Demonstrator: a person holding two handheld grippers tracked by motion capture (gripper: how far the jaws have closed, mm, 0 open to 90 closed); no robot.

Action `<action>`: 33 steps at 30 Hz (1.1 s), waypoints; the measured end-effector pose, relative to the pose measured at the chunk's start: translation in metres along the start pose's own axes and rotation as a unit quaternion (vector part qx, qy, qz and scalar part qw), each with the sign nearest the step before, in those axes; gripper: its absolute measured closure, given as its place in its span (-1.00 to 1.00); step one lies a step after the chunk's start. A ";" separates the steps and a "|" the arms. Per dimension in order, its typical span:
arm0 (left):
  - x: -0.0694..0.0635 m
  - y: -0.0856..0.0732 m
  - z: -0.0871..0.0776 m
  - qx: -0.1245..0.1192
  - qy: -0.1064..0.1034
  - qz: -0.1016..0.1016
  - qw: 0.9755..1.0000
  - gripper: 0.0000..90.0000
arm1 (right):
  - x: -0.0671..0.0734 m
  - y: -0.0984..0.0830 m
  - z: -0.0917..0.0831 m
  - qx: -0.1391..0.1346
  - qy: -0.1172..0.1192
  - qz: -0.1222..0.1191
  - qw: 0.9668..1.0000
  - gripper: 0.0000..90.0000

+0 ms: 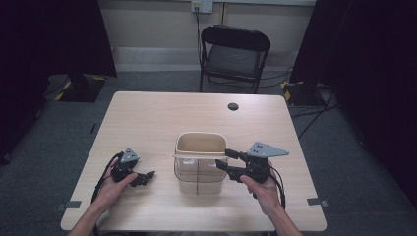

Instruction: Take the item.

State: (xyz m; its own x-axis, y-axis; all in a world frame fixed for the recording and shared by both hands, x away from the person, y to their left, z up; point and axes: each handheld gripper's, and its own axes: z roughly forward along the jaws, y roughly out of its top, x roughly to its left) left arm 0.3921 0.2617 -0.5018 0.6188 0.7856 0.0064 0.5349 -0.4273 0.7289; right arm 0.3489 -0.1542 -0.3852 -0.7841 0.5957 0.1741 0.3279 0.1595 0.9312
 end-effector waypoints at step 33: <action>0.000 0.000 0.000 0.000 0.000 -0.002 1.000 -0.77 | -0.003 0.013 0.005 -0.004 0.003 -0.003 1.000 0.15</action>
State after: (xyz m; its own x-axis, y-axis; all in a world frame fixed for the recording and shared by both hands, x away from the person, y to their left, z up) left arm 0.3919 0.2615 -0.5018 0.6163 0.7875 0.0038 0.5370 -0.4239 0.7293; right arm 0.3586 -0.1499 -0.3752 -0.7897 0.5893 0.1705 0.3192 0.1575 0.9345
